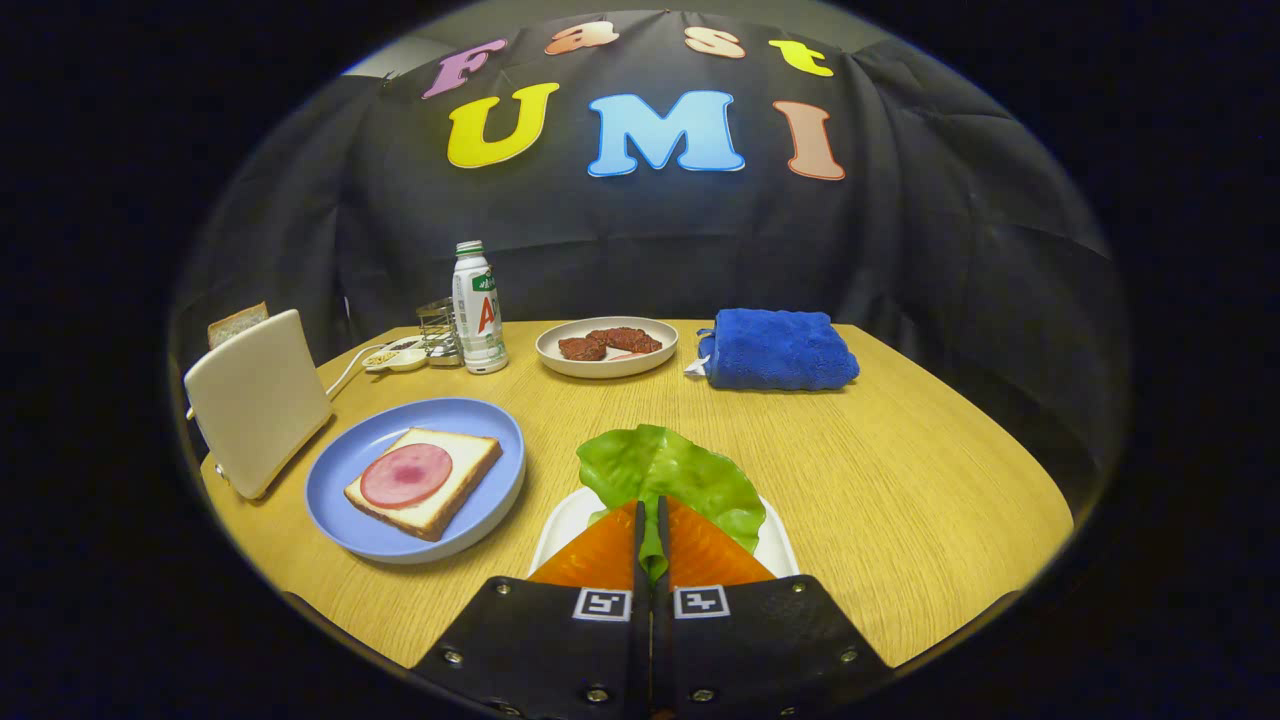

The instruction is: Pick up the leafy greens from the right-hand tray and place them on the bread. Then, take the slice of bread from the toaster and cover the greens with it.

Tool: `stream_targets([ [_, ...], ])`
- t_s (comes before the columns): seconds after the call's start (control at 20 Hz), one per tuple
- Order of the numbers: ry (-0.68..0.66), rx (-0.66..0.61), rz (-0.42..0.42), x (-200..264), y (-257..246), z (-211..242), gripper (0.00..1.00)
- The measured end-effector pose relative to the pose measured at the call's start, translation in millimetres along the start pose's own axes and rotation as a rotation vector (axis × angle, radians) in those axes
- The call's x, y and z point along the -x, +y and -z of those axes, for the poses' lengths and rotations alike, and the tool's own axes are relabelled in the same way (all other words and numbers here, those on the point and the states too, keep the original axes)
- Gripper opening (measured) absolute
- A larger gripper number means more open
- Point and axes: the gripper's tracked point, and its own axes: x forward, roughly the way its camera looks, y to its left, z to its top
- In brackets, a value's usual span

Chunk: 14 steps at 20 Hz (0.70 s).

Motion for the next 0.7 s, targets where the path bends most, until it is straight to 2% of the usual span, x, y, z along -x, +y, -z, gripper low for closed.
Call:
stream_targets([
  [0.15,-0.019,-0.019,-0.037,3,17,-14,0.01],
  [0.5,-0.142,-0.012,-0.159,20,79,-79,0.01],
  [0.7,-0.12,-0.006,-0.228,8,122,-78,0.01],
])
